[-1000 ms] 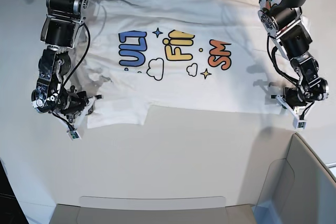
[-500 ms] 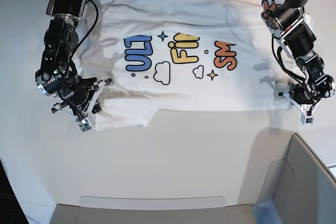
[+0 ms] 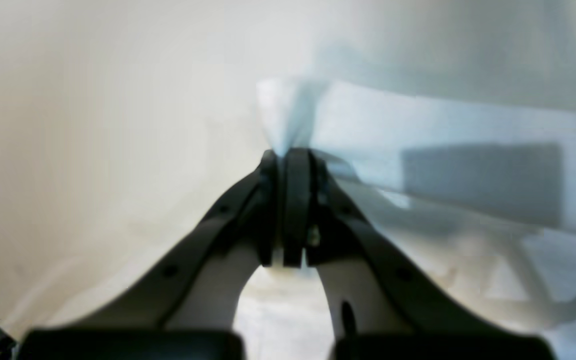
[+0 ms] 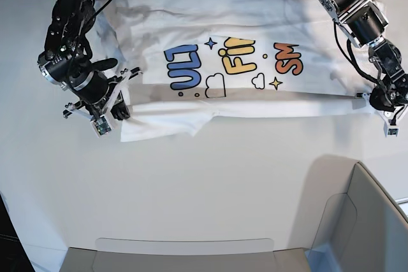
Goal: Layout the t-shirt on the table in an organized manner, then fold the t-shirt properly
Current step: 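Lift the hem side with both grippers and fold it over toward the collar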
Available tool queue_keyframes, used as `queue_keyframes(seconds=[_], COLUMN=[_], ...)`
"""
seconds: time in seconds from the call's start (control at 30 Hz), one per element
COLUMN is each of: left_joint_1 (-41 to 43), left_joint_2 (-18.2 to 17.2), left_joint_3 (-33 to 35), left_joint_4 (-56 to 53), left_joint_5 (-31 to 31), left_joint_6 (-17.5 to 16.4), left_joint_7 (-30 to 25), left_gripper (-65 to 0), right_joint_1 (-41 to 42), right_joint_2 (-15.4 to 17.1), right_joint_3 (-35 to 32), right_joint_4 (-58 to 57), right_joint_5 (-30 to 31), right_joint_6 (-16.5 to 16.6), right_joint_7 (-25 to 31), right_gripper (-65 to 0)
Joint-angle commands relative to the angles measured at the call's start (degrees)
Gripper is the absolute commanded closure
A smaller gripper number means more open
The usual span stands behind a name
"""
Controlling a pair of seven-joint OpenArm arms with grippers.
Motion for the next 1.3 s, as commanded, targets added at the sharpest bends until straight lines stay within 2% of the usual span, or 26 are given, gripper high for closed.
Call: queue_keyframes(seconds=[0.0, 0.17, 0.4, 0.6, 0.7, 0.77, 0.87, 0.93, 1.27], left_joint_1=[-0.6, 0.9, 4.0, 7.8, 8.3, 8.5, 10.6, 11.8, 14.5], left_joint_2=[-0.3, 2.3, 3.1, 3.1, 3.1, 3.1, 3.1, 3.1, 3.1], left_joint_3=[-0.2, -0.2, -0.3, -2.3, -6.4, -8.1, -8.4, -8.3, -8.6], left_joint_4=[2.6, 9.4, 16.2, 16.7, 16.7, 16.7, 16.7, 16.7, 17.3], left_joint_5=[0.1, 0.1, 0.1, 0.1, 0.1, 0.1, 0.1, 0.1, 0.1], left_joint_6=[0.1, 0.1, 0.1, 0.1, 0.1, 0.1, 0.1, 0.1, 0.1], left_joint_7=[0.0, 3.0, 4.7, 4.6, 4.5, 4.7, 4.7, 4.7, 4.8], left_gripper=[0.0, 0.0, 0.0, 0.0, 0.0, 0.0, 0.0, 0.0, 0.0], right_joint_1=[0.7, -0.4, -3.6, -6.1, -6.7, -6.8, -7.2, -8.2, -11.7], right_joint_2=[0.6, 0.9, 1.3, 1.6, 2.3, 2.2, 2.2, 2.4, 2.6], right_joint_3=[1.6, 4.2, 4.2, 4.3, 4.5, 7.4, 12.3, 13.0, 13.3], right_joint_4=[1.2, 1.4, 4.4, 4.5, 4.6, 4.6, 4.6, 4.7, 4.7], right_joint_5=[0.5, 3.0, 3.3, 3.3, 3.7, 5.3, 8.6, 9.2, 9.1], right_joint_6=[0.3, 0.3, 0.4, 0.5, 3.2, 5.7, 9.3, 10.9, 11.0], right_joint_7=[1.1, 1.1, 1.2, 1.2, 1.2, 1.2, 1.1, 1.1, 1.1], right_gripper=[0.0, 0.0, 0.0, 0.0, 0.0, 0.0, 0.0, 0.0, 0.0])
